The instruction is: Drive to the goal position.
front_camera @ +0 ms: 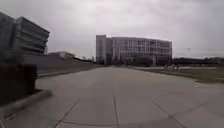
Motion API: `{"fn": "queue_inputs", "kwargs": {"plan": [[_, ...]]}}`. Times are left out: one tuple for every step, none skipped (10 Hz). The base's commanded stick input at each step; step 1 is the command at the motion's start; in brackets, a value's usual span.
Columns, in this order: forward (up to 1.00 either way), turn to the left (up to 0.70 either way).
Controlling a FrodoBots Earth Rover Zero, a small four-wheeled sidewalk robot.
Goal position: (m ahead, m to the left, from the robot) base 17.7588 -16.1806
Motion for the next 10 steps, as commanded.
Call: {"fn": "queue_inputs", "kwargs": {"plan": [[0.70,0.00],[0.70,0.00],[0.70,0.00],[0.70,0.00],[0.70,0.00],[0.70,0.00],[0.70,0.00],[0.70,0.00],[0.70,0.00],[0.70,0.00]]}}
